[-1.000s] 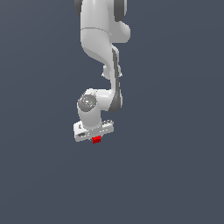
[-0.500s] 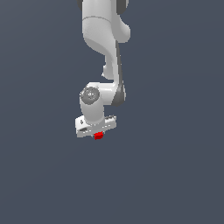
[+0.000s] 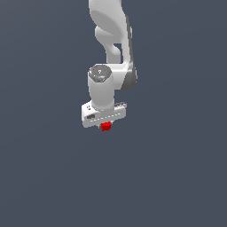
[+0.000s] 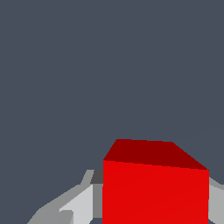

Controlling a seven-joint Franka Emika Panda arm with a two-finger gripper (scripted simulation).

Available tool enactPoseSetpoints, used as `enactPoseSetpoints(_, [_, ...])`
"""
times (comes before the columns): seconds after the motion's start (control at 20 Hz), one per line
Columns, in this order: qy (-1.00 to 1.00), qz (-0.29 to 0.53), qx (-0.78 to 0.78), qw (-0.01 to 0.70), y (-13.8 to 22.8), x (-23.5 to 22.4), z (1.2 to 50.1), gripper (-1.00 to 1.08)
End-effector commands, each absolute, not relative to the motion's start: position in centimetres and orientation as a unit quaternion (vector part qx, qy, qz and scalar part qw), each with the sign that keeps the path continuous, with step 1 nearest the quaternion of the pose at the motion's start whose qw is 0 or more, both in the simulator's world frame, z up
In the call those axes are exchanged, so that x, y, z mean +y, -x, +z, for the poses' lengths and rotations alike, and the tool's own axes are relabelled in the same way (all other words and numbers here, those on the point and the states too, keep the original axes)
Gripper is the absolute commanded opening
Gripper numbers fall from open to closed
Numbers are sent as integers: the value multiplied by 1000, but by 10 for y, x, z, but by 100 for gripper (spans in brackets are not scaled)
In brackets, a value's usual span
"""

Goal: Pick up the red cube and move it to a goal position.

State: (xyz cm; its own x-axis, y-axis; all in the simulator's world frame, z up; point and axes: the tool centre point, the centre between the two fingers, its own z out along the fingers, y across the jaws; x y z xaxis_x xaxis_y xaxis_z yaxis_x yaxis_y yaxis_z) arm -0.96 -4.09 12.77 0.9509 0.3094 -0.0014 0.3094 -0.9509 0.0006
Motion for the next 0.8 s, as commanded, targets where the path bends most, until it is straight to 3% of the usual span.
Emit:
enactPoseSetpoints(0.0, [-988,0,157,1,16,-29,153,-100])
enactPoseSetpoints(0.75, [-988,0,157,0,38,18,257,-100])
